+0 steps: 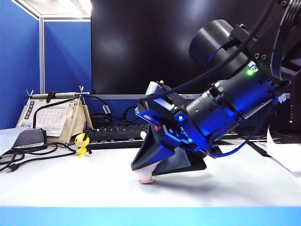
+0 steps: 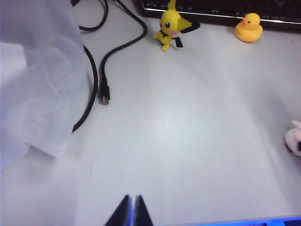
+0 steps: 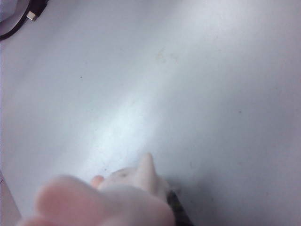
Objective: Pick up the doll with a different color than the other dolls and place it near you.
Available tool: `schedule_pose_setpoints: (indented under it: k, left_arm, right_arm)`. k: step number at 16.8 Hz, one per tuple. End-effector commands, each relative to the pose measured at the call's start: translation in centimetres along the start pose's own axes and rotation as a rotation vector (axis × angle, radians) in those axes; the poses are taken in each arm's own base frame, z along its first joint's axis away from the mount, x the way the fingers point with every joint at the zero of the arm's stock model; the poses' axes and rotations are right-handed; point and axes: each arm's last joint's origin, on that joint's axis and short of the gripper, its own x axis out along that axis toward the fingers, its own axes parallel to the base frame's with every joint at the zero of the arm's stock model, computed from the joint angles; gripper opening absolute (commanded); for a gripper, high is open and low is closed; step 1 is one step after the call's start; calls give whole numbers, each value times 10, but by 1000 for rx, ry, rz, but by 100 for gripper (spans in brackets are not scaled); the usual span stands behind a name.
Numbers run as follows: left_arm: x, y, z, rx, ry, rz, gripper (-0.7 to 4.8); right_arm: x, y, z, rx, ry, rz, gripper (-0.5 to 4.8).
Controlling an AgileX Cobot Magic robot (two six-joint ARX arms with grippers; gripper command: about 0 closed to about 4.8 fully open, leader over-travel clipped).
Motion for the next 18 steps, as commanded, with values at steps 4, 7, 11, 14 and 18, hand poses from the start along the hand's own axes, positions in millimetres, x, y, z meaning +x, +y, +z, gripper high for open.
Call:
schedule_pose_setpoints:
  k: [4,7,11,14,18]
  left_arm:
    - [0,0,1,0,-1,-3,24]
    - [0,0,1,0,-1,-3,24]
    - [0,0,1,0,-1,-3,24]
    - [0,0,1,0,-1,-3,24]
    - [0,0,1,0,-1,-3,24]
  right_arm:
    - [-1,0,-2,17,19,-8,245]
    - [-1,2,8,38,-69,13,280]
    - [-4,-6,15,53,-125,-15,338]
    - [-12,-21,26,104,-210,-23,398]
    - [-24,-27,53,107,-309,7,396]
